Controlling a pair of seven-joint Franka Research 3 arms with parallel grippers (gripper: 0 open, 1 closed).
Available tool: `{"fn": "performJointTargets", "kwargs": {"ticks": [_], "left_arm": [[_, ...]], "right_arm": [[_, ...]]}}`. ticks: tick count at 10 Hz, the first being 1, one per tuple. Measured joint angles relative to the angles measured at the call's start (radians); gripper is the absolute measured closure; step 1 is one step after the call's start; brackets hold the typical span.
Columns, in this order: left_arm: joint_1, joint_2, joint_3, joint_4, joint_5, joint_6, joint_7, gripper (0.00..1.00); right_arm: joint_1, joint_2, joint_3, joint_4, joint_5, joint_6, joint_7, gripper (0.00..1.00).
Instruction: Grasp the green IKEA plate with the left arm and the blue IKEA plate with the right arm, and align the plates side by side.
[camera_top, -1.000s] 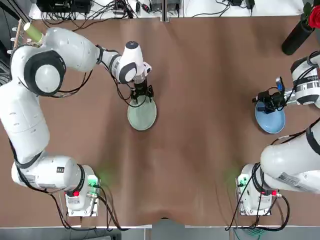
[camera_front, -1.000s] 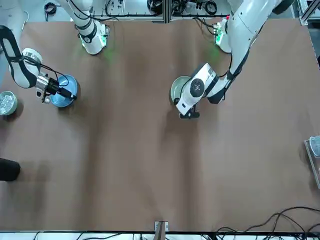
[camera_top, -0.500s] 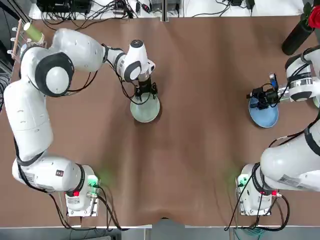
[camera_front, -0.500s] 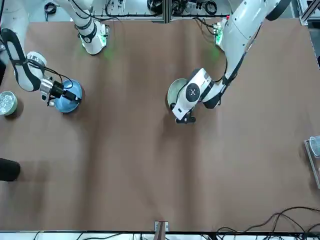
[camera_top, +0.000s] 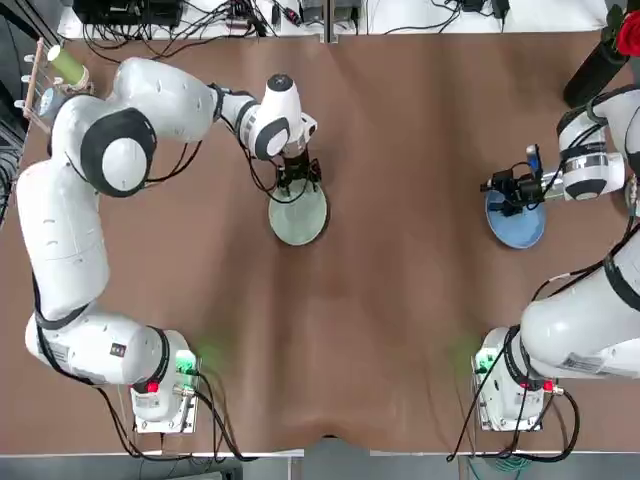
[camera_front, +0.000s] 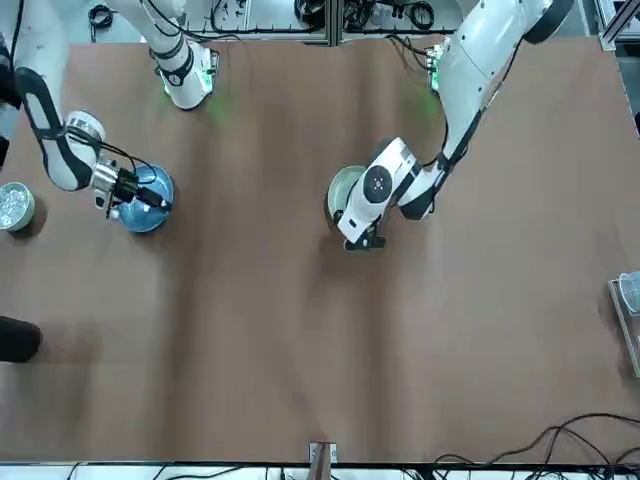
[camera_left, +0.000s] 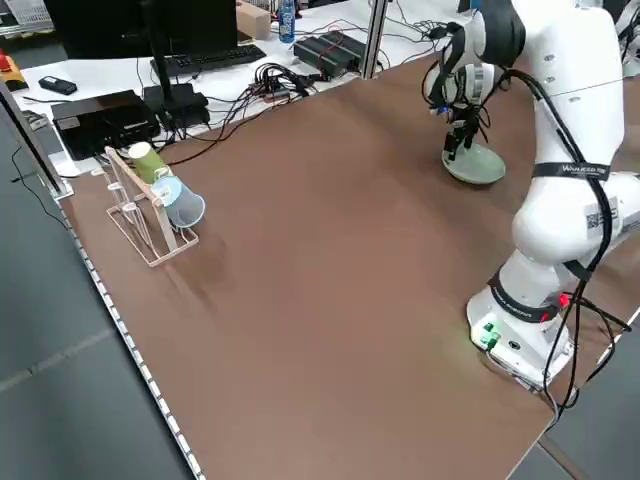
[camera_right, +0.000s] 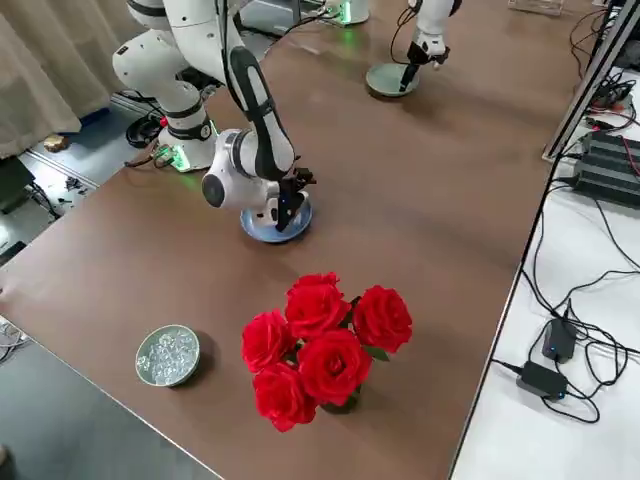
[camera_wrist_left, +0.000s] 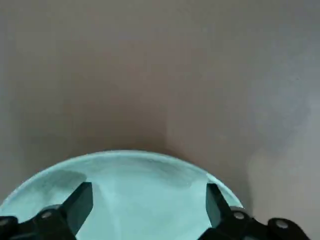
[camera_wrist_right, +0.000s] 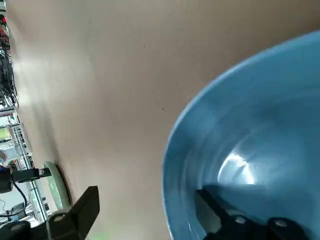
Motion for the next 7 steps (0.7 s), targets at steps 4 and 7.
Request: {"fn": "performJointTargets", "kwargs": {"ticks": [4,7], "left_arm": [[-0.031,0.046,0.000,0.070,0.000,0.000,-0.019,0.00],[-0.081,0.079,0.006,0.116,0.000,0.000,-0.062,0.00]], "right_arm": [[0.074,0.008,0.001,0.000,0.109,-0.002,-0.008,0.11],[0.139,0.014,0.001,0.000,0.186,-0.002,-0.008,0.11]]}}
